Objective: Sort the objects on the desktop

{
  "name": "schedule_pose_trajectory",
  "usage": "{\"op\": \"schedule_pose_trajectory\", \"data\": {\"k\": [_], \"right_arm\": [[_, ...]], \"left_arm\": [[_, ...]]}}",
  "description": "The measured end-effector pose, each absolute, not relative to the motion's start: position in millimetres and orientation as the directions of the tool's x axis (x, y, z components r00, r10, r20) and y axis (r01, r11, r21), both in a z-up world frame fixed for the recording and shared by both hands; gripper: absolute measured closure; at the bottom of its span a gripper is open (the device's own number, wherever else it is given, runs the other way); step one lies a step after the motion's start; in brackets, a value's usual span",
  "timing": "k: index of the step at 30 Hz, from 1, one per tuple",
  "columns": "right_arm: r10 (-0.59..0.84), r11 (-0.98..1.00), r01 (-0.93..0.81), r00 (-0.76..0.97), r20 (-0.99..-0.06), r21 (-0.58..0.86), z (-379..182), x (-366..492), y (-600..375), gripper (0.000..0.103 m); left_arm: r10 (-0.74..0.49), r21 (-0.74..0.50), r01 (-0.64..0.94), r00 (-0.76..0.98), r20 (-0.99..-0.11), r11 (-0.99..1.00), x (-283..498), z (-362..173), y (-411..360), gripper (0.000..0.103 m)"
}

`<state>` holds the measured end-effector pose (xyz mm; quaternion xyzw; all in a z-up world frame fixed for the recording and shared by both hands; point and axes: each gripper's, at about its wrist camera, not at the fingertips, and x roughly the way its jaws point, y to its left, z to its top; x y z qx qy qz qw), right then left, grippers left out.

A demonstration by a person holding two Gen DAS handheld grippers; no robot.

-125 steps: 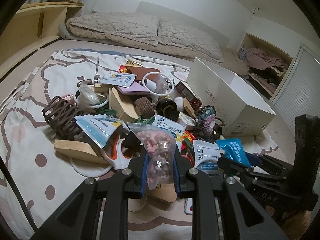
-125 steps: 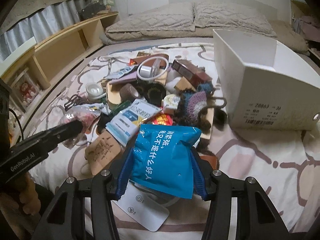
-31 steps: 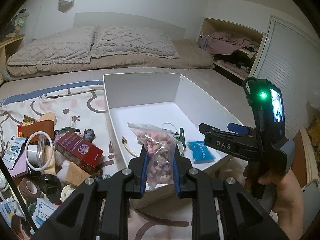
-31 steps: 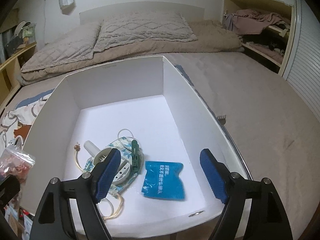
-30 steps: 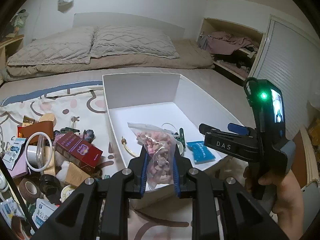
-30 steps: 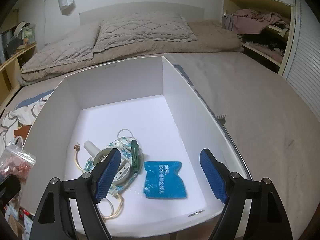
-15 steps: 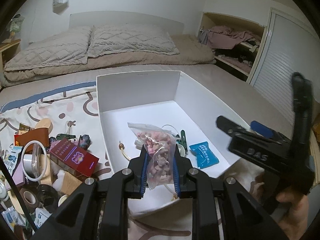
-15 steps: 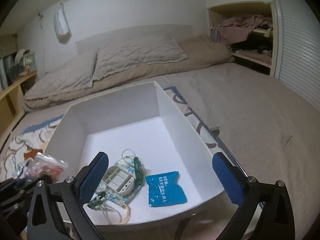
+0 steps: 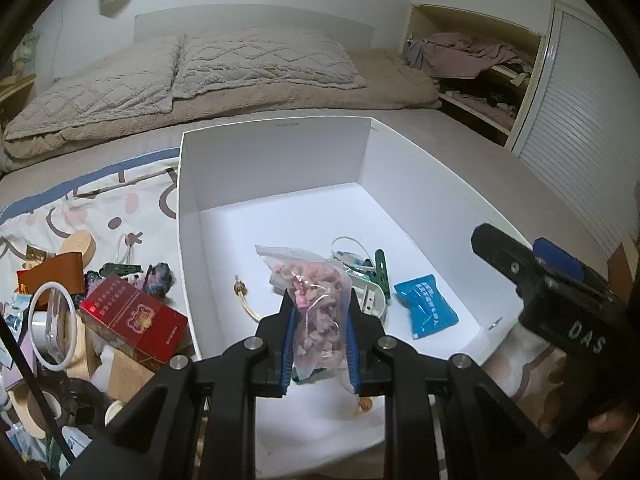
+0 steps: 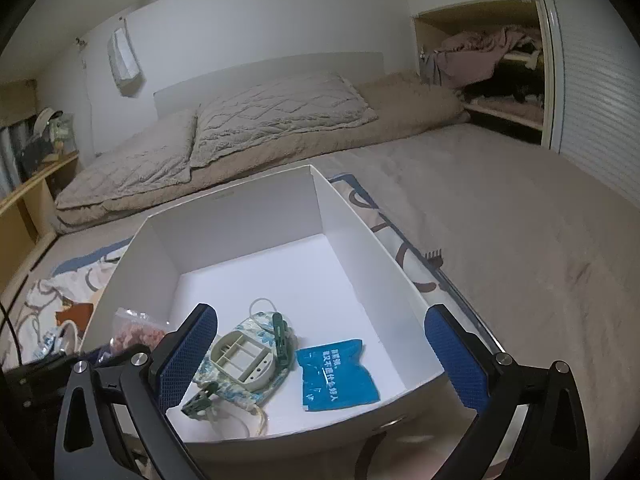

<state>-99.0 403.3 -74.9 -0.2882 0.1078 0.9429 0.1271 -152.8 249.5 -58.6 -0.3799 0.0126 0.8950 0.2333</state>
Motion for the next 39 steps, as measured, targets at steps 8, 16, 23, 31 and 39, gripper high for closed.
{"op": "schedule_pose_trajectory", "data": {"k": [8,16,23,31,39], "right_arm": [[0.172,-0.939,-0.305,-0.814,-0.555,0.156,-75,-95,407,0.000],[0.160,-0.937,-0.300,-0.823,-0.544,0.178,-72,-92,407,0.000],[0.145,-0.938,-0.285,-0.841,-0.521,0.198,-68,-88,401,0.000],[0.139,-0.942,-0.264,-0.868,-0.476,0.207,-59,-77,390,0.000],[0.148,-0.951,-0.245,-0.894,-0.422,0.188,-52,-68,377,0.000]], "left_arm": [[0.390,-0.143,-0.400,-0.650,-0.652,-0.905,-153,-50,248,0.033],[0.378,-0.122,-0.403,-0.651,-0.658,-0.907,-152,-50,244,0.032],[0.379,-0.123,-0.400,-0.661,-0.648,-0.908,-146,-45,236,0.028],[0.379,-0.125,-0.388,-0.691,-0.615,-0.913,-137,-30,221,0.017],[0.359,-0.138,-0.347,-0.728,-0.584,-0.928,-128,-18,191,0.004]]}}
